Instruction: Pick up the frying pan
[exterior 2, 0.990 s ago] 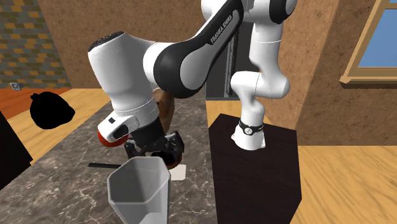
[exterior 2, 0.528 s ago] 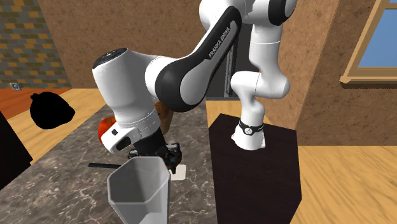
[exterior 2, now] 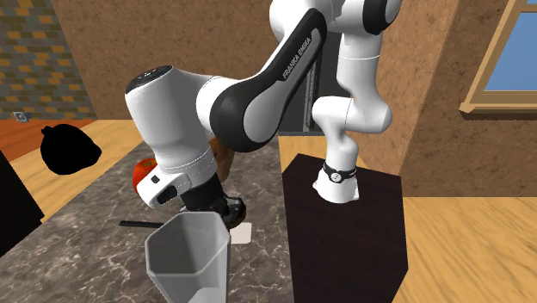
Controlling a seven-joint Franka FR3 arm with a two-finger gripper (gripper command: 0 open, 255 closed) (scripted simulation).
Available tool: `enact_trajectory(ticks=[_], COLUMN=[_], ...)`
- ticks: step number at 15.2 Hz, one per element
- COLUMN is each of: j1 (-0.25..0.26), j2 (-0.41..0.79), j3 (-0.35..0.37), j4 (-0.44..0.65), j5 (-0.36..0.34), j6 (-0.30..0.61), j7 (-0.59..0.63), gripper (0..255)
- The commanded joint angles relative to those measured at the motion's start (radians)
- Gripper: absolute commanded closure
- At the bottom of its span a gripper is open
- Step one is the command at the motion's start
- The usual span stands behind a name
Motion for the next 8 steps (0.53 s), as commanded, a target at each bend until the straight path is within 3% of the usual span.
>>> enact_trajectory(ticks=[1,8], j1=[-0.001,0.003], j2=[-0.001,-0.048], j3=[-0.001,-0.005], j4=[-0.002,0.039], j5=[-0.001,-0.022], j6=[0.0,-0.084], j7=[-0.002,0.017], gripper=[255,255])
